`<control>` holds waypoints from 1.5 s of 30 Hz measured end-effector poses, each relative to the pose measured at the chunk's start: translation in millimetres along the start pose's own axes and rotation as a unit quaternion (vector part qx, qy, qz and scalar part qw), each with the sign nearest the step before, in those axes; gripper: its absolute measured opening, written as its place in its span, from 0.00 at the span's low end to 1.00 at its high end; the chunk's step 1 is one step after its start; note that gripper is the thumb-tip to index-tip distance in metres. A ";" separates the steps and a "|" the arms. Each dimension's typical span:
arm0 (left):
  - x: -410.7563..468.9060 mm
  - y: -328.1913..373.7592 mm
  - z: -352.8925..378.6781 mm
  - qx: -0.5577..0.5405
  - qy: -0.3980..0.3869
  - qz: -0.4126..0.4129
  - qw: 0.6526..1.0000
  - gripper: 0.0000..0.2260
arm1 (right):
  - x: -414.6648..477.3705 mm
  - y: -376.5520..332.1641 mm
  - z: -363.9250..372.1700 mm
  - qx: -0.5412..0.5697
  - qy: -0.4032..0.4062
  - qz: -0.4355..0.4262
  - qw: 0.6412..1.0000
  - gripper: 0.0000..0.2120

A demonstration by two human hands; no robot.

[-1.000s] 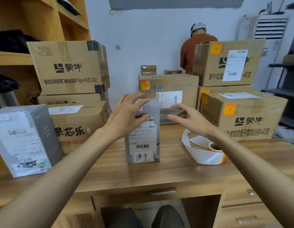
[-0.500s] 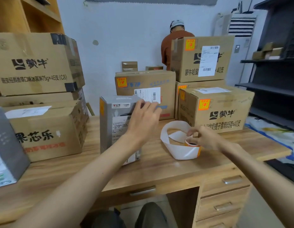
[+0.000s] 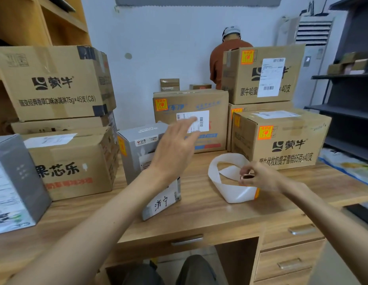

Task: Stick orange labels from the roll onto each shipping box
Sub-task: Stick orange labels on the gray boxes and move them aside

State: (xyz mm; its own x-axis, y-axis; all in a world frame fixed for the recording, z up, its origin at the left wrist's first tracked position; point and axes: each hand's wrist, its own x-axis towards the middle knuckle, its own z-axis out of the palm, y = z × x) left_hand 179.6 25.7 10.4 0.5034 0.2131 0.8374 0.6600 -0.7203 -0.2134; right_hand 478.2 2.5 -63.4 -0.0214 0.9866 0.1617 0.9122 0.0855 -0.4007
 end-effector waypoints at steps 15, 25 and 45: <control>-34.2 98.2 97.8 -0.356 -0.332 -0.236 0.841 0.08 | -32.8 10.9 -13.6 0.079 -0.008 0.017 0.997 0.06; -35.6 62.7 95.6 -0.313 -0.311 -0.270 0.856 0.06 | -34.7 8.3 -2.0 0.080 0.008 0.020 0.997 0.09; -29.8 75.8 125.8 -0.319 -0.353 -0.165 0.864 0.30 | -38.6 4.1 25.4 0.032 0.074 -0.040 0.996 0.06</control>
State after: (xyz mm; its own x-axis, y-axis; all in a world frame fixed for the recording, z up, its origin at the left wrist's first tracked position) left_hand 284.7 47.8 -94.0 0.7087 0.6646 0.2368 0.5050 -0.7123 0.4875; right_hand 472.4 -31.7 -94.2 -0.0276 0.9458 0.3236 0.8821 0.1753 -0.4371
